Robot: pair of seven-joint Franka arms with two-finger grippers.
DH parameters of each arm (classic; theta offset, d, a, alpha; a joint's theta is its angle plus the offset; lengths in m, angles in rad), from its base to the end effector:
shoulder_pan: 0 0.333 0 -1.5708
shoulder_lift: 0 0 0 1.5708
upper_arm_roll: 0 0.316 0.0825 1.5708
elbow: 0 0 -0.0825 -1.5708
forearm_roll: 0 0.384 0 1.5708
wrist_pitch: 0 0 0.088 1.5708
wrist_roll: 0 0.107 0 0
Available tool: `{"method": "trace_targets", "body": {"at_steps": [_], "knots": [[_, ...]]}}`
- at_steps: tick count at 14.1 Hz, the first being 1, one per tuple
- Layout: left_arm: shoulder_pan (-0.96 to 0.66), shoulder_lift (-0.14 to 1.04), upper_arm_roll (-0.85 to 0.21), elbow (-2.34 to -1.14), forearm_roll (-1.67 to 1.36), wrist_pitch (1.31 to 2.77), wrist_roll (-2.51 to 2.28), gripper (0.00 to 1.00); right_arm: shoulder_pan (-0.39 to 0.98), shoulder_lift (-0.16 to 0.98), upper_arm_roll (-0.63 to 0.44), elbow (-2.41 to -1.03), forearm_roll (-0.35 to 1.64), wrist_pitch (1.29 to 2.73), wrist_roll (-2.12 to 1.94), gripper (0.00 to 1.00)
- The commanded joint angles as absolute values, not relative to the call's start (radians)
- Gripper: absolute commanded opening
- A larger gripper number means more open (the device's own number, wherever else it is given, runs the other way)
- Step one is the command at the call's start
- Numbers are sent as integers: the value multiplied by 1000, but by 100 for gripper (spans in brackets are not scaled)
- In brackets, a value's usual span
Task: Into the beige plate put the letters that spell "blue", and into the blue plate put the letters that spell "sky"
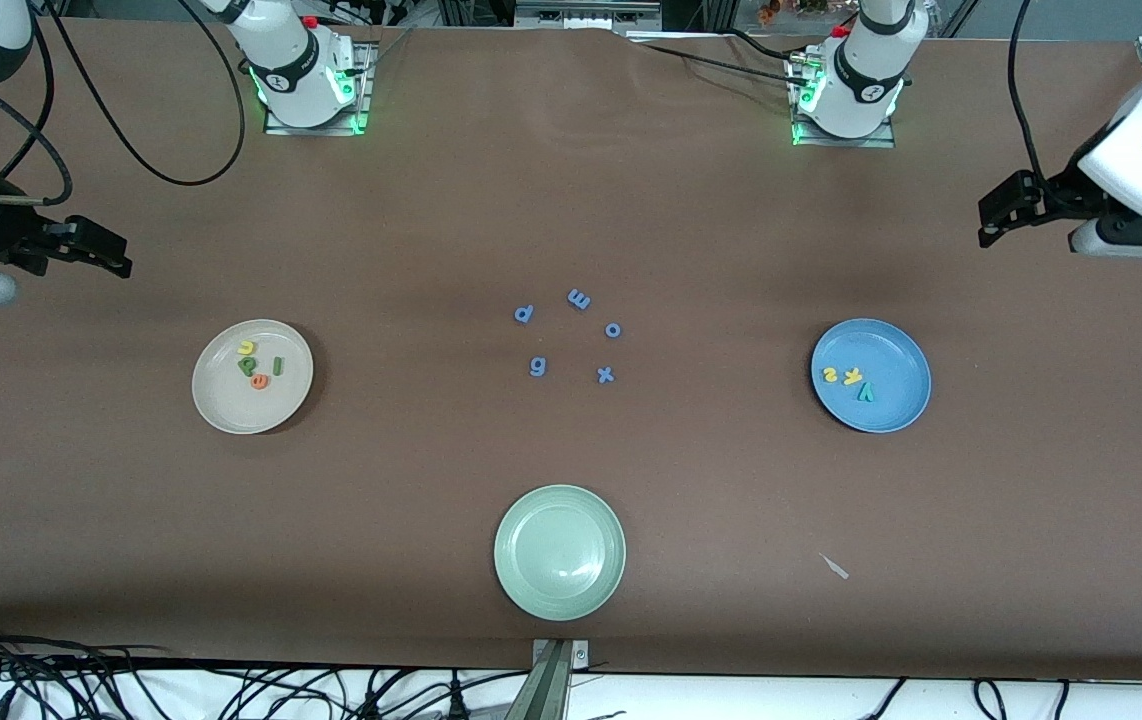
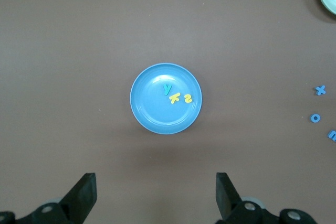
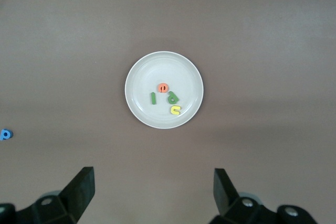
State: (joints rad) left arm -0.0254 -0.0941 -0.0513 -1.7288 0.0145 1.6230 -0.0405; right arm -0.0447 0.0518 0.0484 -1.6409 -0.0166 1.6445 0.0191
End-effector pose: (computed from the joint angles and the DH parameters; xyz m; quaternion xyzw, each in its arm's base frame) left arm 0.5262 -0.0401 0.6051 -0.9998 0.0184 0.0053 0.0100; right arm 0.5727 -0.0002 0.5684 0.9997 -0.0069 -0.0240 0.0073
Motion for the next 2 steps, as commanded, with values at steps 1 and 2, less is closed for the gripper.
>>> {"method": "trace_targets", "body": {"at_steps": [1, 2], "knots": [[-20, -160, -58, -1810, 9, 1657, -61, 100, -51, 43, 54, -1638, -2, 1641, 18, 100], [-20, -158, -60, -1804, 9, 1655, -61, 100, -51, 43, 55, -1638, -2, 1641, 18, 100]]}}
